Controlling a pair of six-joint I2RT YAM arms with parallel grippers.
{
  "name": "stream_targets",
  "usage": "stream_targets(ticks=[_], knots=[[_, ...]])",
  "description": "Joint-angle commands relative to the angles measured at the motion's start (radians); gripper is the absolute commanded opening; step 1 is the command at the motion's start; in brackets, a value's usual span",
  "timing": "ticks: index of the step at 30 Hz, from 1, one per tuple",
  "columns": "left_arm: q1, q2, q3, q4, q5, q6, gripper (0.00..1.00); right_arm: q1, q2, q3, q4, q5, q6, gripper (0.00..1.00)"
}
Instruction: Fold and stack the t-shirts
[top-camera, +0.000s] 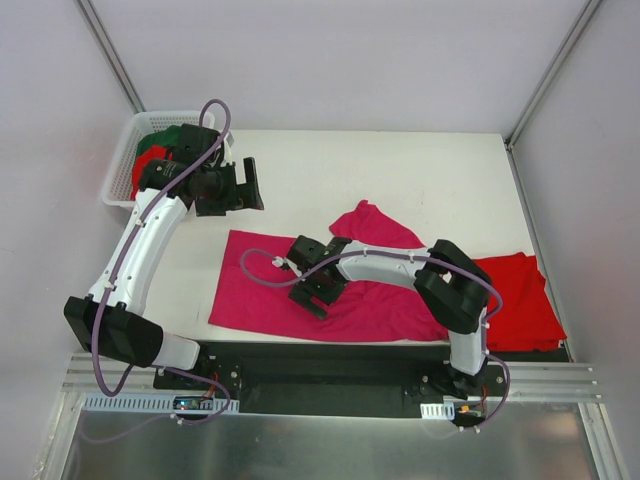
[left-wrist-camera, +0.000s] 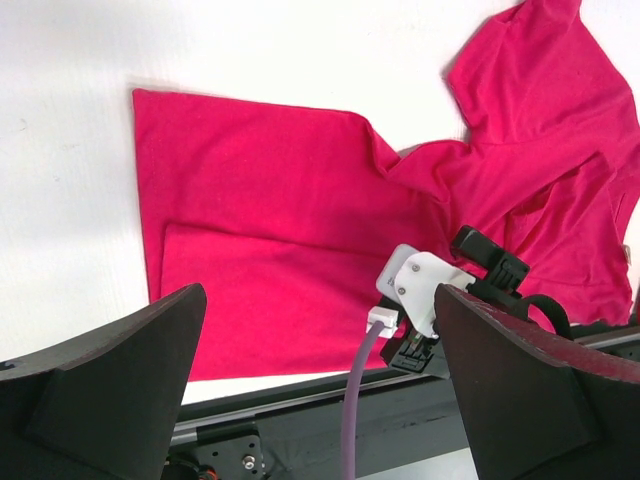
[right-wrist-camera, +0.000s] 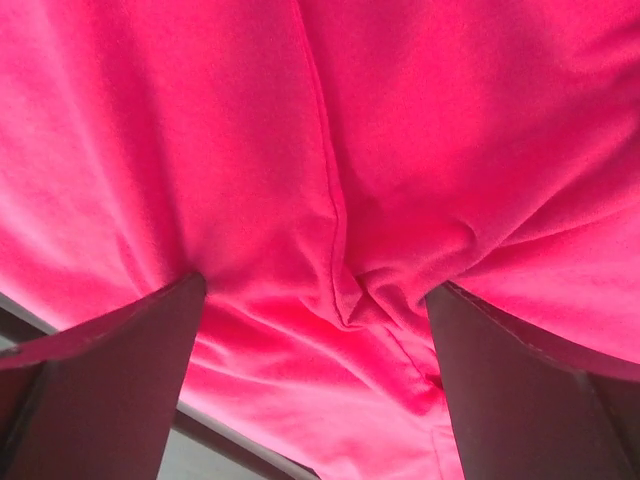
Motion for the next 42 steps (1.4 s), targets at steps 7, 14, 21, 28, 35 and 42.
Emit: stream_targets(ticks=[7, 14, 21, 28, 35, 42], knots=[[0.015, 0.038, -0.009, -0.010, 0.000, 0.018, 0.99, -0.012, 0.029, 0.022, -0.073, 0.077, 0.040, 0.96], [0.102, 0.014, -0.040, -0.009, -0.018, 0.032, 0.99, -0.066, 0.033, 0.090, -0.099, 0.064, 0.035, 0.96], [0.113, 0.044, -0.122, -0.009, -0.029, 0.051, 0.99, -0.072, -0.040, 0.216, -0.224, 0.091, 0.029, 0.96], [0.110, 0.069, -0.270, 0.039, 0.012, 0.031, 0.99, -0.155, -0.151, 0.340, -0.375, 0.085, 0.070, 0.96], [0.101, 0.121, -0.400, 0.177, 0.115, 0.025, 0.99, -0.288, -0.284, 0.184, -0.387, 0.111, 0.092, 0.96], [0.096, 0.219, -0.469, 0.312, 0.211, 0.020, 0.99, -0.409, -0.375, 0.032, -0.363, 0.103, 0.101, 0.96]])
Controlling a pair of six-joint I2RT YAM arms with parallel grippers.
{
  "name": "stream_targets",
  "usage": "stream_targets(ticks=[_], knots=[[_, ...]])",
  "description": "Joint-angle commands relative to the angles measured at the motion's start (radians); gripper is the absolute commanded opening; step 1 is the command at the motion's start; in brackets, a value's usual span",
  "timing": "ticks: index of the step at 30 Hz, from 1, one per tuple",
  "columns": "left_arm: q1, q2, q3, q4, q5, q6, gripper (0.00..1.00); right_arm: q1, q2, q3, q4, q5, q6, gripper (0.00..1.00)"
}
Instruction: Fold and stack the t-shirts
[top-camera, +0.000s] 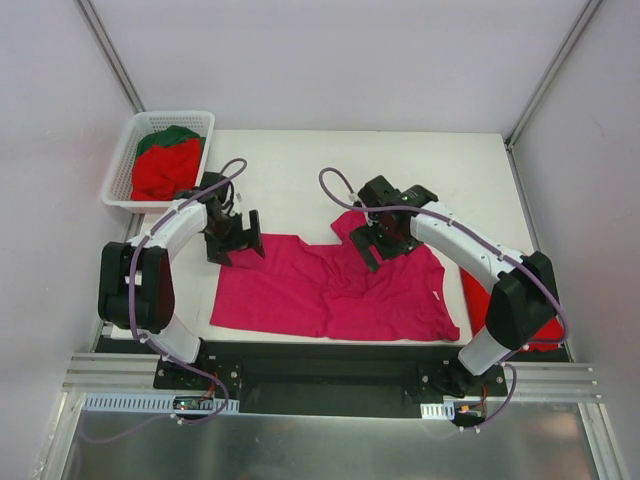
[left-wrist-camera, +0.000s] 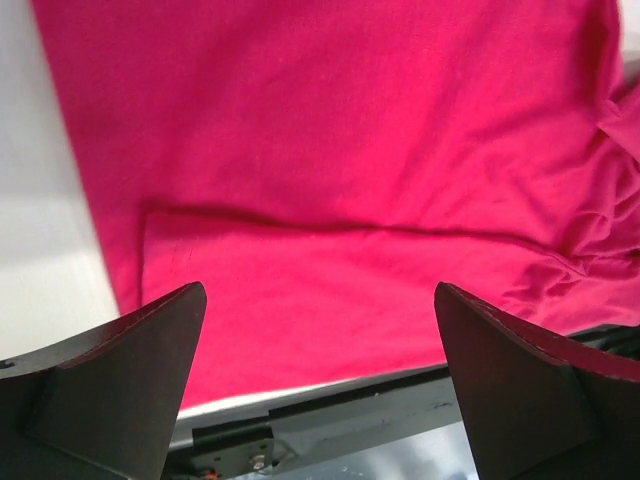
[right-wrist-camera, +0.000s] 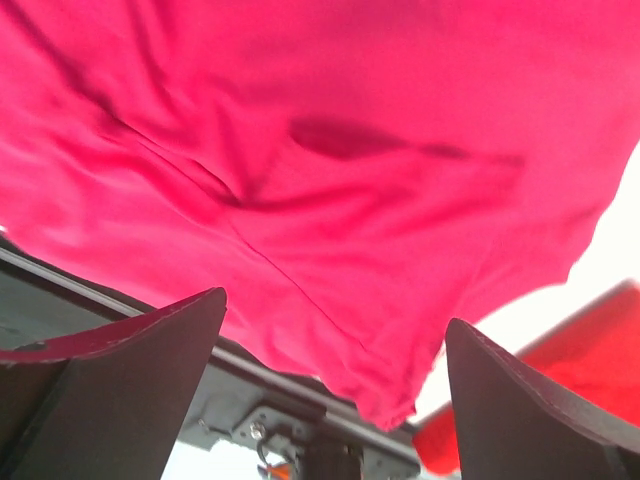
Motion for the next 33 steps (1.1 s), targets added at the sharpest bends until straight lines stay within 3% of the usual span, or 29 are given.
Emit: stream_targets(ticks=[1, 15, 28, 33], knots=[[-0.012, 0.052, -0.047, 0.118, 0.092, -0.007, 0.99, -0.049, -0.064, -0.053, -0.026, 0.002, 0.024, 0.96], [-0.015, 0.170, -0.073, 0.141, -0.006, -0.002, 0.99, -0.103, -0.074, -0.079, -0.033, -0.008, 0.011, 0.96], [-0.001, 0.127, -0.101, 0.068, -0.204, 0.044, 0.99, -0.126, -0.028, -0.039, -0.046, -0.008, -0.008, 0.96], [0.011, 0.118, -0.113, 0.045, -0.215, 0.048, 0.99, -0.133, -0.002, -0.016, -0.049, -0.008, -0.016, 0.96]])
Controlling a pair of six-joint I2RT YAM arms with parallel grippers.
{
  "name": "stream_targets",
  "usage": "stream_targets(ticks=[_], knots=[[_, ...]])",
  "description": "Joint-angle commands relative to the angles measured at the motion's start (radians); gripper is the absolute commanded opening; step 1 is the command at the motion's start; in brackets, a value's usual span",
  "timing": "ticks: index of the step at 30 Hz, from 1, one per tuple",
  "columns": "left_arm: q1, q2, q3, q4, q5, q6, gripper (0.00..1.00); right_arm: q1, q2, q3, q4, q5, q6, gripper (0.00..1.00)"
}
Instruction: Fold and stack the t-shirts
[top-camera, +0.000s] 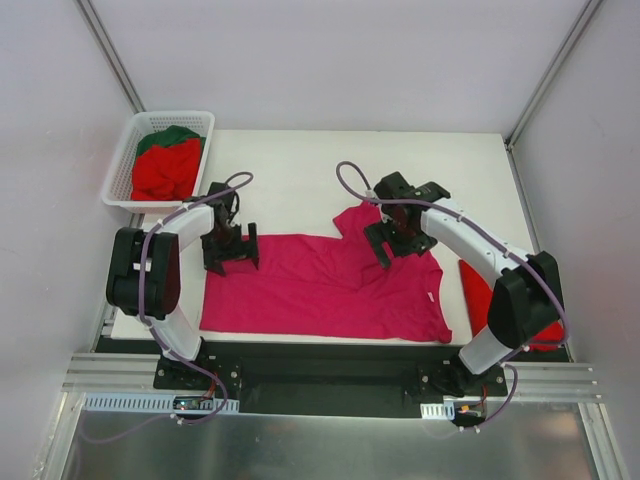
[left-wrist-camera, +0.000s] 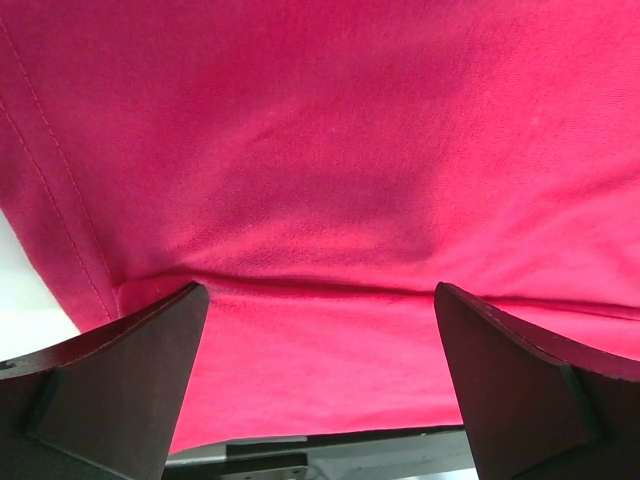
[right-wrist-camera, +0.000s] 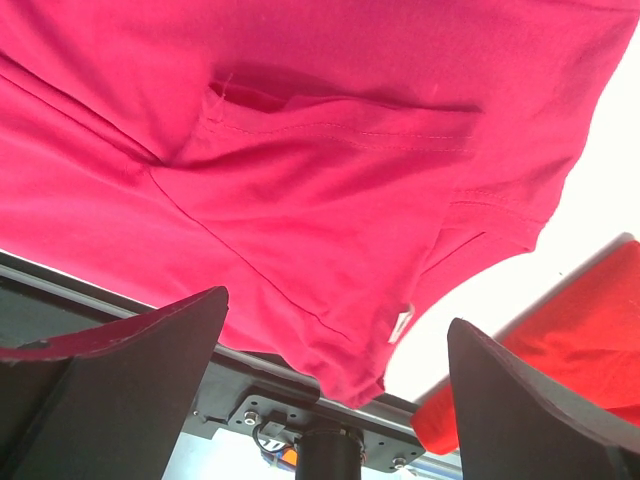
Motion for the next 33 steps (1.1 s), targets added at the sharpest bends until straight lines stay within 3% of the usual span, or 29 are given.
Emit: stream_targets(ticks=[1, 12, 17, 21, 25, 28, 33], knots=[[0.017, -0.007, -0.041, -0.049, -0.085, 0.037, 0.99, -0.011, 0.024, 0.063, -0.034, -0.002, -0.012, 0.96], [0.019, -0.082, -0.068, -0.095, -0.075, 0.028, 0.99, -0.036, 0.073, 0.112, -0.005, 0.012, 0.008, 0.96], [0.017, -0.165, 0.115, -0.231, -0.055, -0.001, 0.99, -0.042, 0.121, 0.195, -0.005, 0.033, 0.024, 0.96], [0.017, -0.214, 0.282, -0.298, -0.043, -0.017, 0.99, -0.054, 0.184, 0.352, -0.015, -0.027, 0.036, 0.96], [0.017, -0.201, 0.420, -0.299, 0.110, -0.049, 0.99, -0.082, 0.294, 0.467, 0.006, -0.119, 0.051, 0.96], [0.016, -0.207, 0.410, -0.261, 0.170, -0.053, 0.99, -0.110, 0.385, 0.501, 0.067, -0.202, 0.070, 0.96], [0.016, -0.259, 0.362, -0.233, 0.188, -0.046, 0.99, -0.125, 0.521, 0.567, 0.146, -0.215, 0.061, 0.99]])
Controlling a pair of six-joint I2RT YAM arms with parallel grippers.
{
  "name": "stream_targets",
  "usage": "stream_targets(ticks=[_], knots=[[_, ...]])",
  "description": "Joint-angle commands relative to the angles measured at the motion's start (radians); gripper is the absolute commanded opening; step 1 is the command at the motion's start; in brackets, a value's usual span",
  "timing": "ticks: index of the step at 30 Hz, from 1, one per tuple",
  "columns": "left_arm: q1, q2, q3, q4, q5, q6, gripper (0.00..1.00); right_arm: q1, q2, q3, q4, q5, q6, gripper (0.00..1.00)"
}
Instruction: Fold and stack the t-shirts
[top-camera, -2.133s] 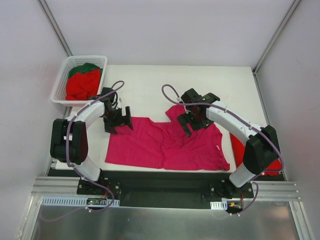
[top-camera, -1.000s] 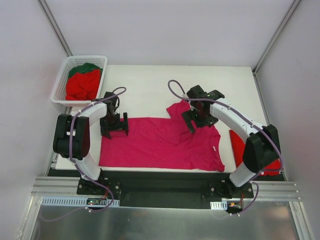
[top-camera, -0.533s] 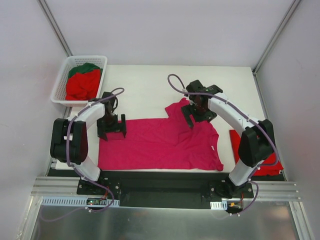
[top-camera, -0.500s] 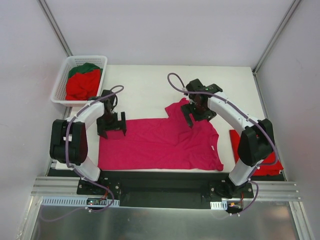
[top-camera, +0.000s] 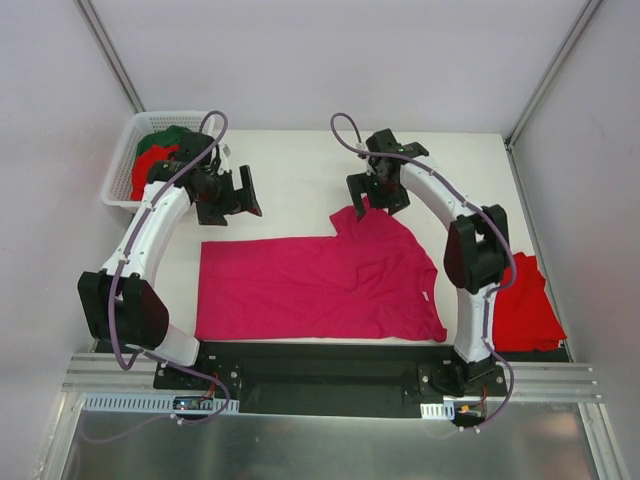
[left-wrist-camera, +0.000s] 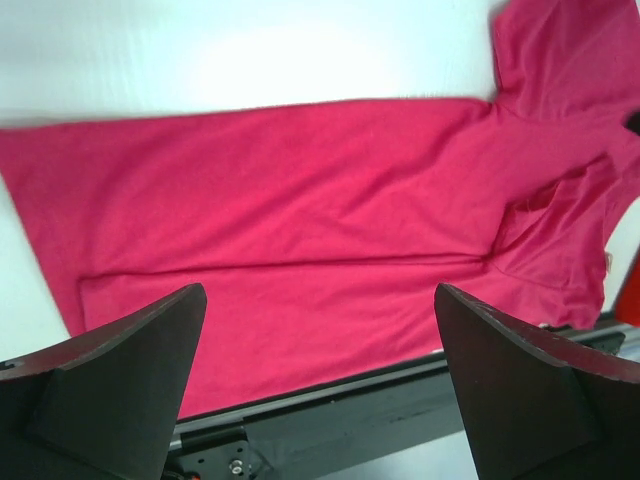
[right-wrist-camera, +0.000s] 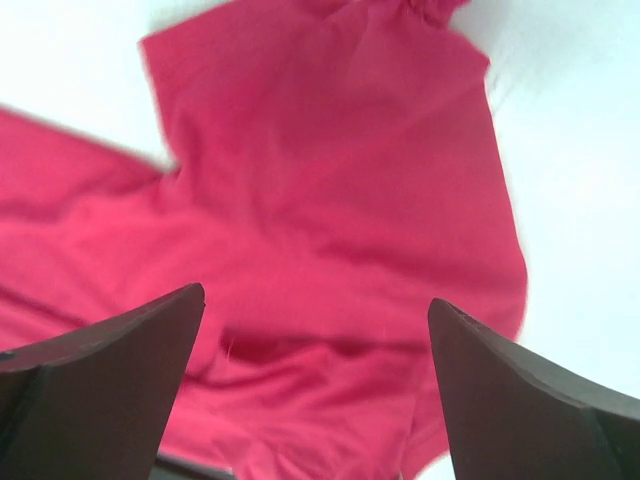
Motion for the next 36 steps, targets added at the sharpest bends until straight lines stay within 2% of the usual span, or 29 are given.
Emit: stream_targets(ticks=[1, 3, 6, 10, 19, 26, 36], knots=[[0.006, -0.067, -0.045, -0.009, 0.073, -0.013, 0.99, -0.015, 0.115, 0.093, 0.052, -0.053, 0.014, 1.00], [0.006, -0.079, -0.074, -0.007, 0.087, -0.019, 0.99, -0.021, 0.148, 0.139, 0.064, -0.053, 0.013, 0.87], [0.006, -0.104, -0.114, -0.004, 0.086, -0.016, 0.99, -0.026, 0.207, 0.214, 0.060, -0.039, 0.005, 0.74], [0.006, -0.127, -0.149, -0.004, 0.092, -0.006, 0.99, -0.041, 0.251, 0.285, 0.063, -0.024, -0.010, 0.63], [0.006, -0.115, -0.166, -0.007, 0.107, 0.006, 0.99, -0.053, 0.316, 0.326, 0.086, 0.004, -0.047, 0.60], [0.006, -0.092, -0.154, -0.006, 0.110, 0.016, 0.99, -0.079, 0.364, 0.363, 0.096, 0.004, -0.047, 0.49], [0.006, -0.067, -0.145, -0.006, 0.115, 0.023, 0.99, -0.118, 0.386, 0.426, 0.099, -0.010, -0.033, 0.47]])
